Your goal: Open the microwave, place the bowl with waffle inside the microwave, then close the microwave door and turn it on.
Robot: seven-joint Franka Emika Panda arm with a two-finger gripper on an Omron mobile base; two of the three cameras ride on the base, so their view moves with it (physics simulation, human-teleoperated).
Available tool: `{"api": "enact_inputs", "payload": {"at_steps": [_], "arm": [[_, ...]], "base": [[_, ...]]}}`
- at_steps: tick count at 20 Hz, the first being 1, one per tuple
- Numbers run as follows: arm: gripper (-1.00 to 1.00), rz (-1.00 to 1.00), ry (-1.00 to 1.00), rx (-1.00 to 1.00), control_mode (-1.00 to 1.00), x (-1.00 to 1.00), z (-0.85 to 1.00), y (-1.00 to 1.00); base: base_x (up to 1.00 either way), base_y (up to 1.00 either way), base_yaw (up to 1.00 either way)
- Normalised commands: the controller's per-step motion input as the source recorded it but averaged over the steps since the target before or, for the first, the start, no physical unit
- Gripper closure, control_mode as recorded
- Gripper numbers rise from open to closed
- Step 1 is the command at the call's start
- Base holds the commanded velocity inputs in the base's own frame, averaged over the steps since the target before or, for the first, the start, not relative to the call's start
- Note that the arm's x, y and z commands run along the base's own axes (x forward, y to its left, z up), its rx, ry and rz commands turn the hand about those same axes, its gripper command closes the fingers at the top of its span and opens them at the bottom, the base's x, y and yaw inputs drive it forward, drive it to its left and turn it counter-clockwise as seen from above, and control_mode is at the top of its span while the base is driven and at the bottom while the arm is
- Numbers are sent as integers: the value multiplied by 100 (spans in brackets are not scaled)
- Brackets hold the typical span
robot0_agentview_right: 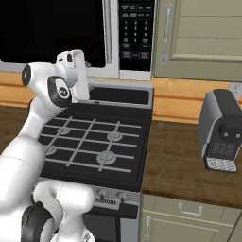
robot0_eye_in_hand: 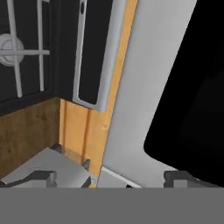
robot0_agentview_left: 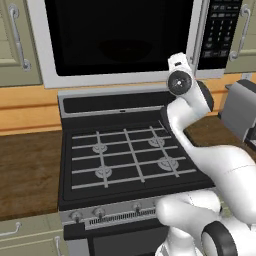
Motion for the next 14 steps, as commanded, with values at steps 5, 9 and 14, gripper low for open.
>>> {"api": "enact_inputs", "payload": {"at_steps": [5, 9, 14], "arm": [[-100, 16, 0, 35, -100, -73, 50, -90], [-100, 25, -9, 33, -100, -51, 42, -99], [-100, 20, -28, 27, -100, -8, 17, -54]], "base": [[0, 0, 0], [0, 0, 0], [0, 0, 0]]}}
